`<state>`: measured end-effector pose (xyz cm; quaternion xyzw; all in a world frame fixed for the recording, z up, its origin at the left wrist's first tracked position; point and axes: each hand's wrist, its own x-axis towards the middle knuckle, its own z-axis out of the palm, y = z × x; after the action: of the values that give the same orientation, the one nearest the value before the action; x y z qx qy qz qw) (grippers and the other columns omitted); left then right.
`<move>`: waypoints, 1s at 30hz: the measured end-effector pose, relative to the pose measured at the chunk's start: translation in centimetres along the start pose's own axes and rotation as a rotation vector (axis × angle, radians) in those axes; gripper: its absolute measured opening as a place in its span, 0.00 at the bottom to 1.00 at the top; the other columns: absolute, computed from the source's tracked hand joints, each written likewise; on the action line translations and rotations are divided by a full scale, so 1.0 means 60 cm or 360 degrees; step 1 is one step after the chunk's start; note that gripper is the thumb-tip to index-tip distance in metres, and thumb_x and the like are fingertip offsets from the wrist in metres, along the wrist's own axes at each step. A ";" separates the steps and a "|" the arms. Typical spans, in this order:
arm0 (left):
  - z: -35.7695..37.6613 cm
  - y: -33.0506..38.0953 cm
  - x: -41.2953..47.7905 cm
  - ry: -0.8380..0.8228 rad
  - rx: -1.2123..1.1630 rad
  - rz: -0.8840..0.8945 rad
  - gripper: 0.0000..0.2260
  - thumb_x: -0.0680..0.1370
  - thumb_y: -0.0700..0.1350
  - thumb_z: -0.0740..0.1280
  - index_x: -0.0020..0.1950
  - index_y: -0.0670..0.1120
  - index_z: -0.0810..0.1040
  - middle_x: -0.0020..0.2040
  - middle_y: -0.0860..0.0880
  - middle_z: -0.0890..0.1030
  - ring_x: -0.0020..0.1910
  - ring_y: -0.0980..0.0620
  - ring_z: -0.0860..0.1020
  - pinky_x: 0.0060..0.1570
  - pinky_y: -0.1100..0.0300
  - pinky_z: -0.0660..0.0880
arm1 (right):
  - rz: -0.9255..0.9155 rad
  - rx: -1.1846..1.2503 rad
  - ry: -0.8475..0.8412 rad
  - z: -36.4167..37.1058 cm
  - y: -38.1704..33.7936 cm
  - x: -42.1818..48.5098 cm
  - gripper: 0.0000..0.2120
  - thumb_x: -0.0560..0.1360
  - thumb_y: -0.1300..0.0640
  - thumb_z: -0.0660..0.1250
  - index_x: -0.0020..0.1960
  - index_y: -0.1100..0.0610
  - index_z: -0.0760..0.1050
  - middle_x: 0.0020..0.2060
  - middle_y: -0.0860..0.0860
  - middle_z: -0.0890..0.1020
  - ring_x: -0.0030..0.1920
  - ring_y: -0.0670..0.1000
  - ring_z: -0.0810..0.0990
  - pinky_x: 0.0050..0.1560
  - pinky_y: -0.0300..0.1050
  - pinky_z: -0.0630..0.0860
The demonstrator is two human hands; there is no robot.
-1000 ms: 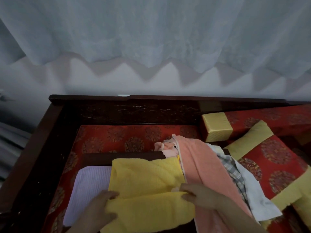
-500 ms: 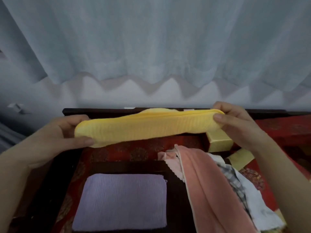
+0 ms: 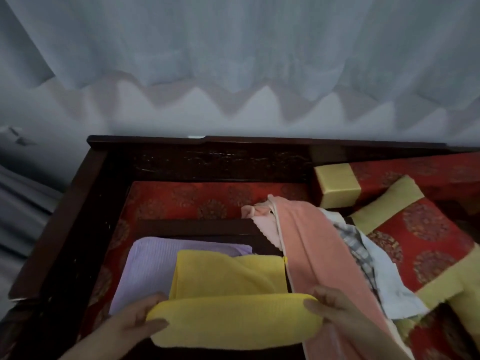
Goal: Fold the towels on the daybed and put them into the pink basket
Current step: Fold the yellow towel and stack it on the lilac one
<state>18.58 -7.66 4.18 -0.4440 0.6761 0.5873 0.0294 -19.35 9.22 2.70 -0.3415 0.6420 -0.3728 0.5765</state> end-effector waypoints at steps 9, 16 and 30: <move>0.011 -0.013 0.161 0.0587 -0.0640 -0.0131 0.07 0.76 0.44 0.68 0.52 0.44 0.80 0.48 0.43 0.84 0.50 0.43 0.81 0.48 0.50 0.78 | -0.0195 -0.0300 0.0644 0.020 0.052 0.145 0.05 0.73 0.55 0.70 0.38 0.50 0.80 0.32 0.45 0.80 0.33 0.41 0.75 0.38 0.41 0.71; 0.021 -0.019 0.221 0.0917 -0.0029 -0.0210 0.14 0.74 0.50 0.69 0.37 0.39 0.79 0.35 0.41 0.81 0.37 0.44 0.79 0.34 0.59 0.69 | -0.0111 -0.1166 0.0315 0.010 0.073 0.222 0.13 0.75 0.52 0.67 0.55 0.55 0.82 0.54 0.44 0.73 0.58 0.45 0.70 0.62 0.46 0.67; 0.004 -0.036 0.210 0.0966 -0.0811 -0.0399 0.12 0.70 0.39 0.74 0.53 0.42 0.80 0.51 0.46 0.81 0.54 0.45 0.78 0.54 0.48 0.76 | 0.0064 -0.0587 0.0670 -0.015 0.045 0.227 0.17 0.62 0.65 0.78 0.42 0.49 0.76 0.38 0.49 0.79 0.39 0.47 0.77 0.37 0.31 0.71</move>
<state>12.25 -14.41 -4.60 -0.6690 0.4277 0.5702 -0.2107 -21.63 -1.20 -6.20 -0.3428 0.8113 -0.3008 0.3657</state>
